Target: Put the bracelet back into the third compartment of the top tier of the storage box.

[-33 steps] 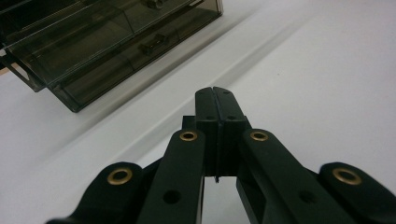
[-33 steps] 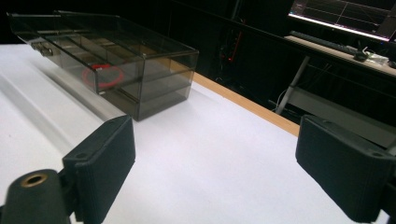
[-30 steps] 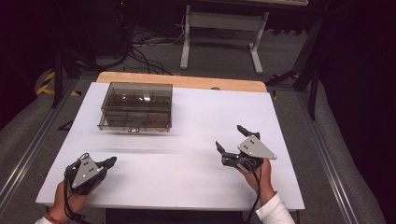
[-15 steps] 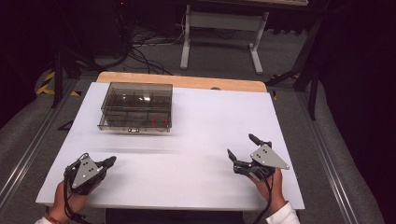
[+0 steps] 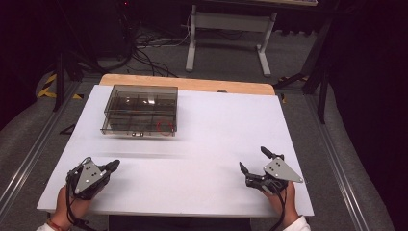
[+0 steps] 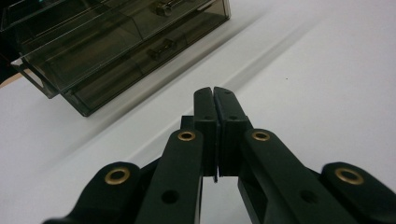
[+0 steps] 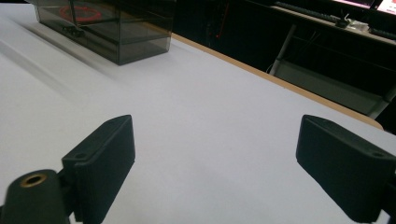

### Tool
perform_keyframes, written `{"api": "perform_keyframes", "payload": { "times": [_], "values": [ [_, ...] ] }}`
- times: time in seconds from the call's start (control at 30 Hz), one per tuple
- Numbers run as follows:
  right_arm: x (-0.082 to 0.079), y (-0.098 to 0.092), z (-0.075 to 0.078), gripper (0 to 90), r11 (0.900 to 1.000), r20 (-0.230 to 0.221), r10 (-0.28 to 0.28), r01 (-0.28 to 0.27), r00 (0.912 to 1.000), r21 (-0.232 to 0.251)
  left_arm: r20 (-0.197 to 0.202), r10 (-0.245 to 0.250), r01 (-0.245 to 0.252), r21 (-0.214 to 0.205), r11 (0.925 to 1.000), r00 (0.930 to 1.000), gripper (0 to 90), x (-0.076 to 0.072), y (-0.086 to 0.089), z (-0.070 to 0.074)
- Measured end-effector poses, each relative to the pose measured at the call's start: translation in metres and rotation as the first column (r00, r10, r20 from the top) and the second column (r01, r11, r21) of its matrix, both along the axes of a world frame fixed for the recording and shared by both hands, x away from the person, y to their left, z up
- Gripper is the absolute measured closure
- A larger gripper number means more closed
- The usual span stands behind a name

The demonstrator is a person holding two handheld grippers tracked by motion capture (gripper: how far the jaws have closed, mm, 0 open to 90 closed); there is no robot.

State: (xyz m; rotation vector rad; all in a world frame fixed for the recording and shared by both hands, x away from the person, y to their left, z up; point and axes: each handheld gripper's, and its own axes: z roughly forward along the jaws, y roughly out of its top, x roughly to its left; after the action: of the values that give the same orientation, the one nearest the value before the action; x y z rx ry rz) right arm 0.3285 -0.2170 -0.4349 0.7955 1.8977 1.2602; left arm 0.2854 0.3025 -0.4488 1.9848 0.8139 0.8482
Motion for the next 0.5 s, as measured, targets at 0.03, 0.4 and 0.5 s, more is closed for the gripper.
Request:
{"api": "perform_keyframes", "payload": {
  "times": [0.03, 0.4, 0.5],
  "values": [
    [-0.001, -0.001, -0.002, 12.6, 1.0000, -0.003, -0.003, 0.003, 1.0000, 0.006, 0.002, 0.000, 0.000, 0.003, 1.0000, 1.0000, 88.5, 0.000, 0.000, 0.000],
    [-0.012, -0.009, -0.011, 12.5, 0.9999, -0.030, -0.008, 0.009, 0.9995, 0.009, 0.027, 0.026, -0.025, -0.026, 0.9993, 0.9993, 88.7, 0.015, 0.001, 0.009],
    [-0.014, -0.010, -0.011, 12.5, 0.9999, -0.022, -0.008, 0.008, 0.9997, 0.010, 0.037, 0.033, -0.032, -0.019, 0.9993, 0.9988, 88.7, 0.019, 0.002, 0.011]
  ]
}}
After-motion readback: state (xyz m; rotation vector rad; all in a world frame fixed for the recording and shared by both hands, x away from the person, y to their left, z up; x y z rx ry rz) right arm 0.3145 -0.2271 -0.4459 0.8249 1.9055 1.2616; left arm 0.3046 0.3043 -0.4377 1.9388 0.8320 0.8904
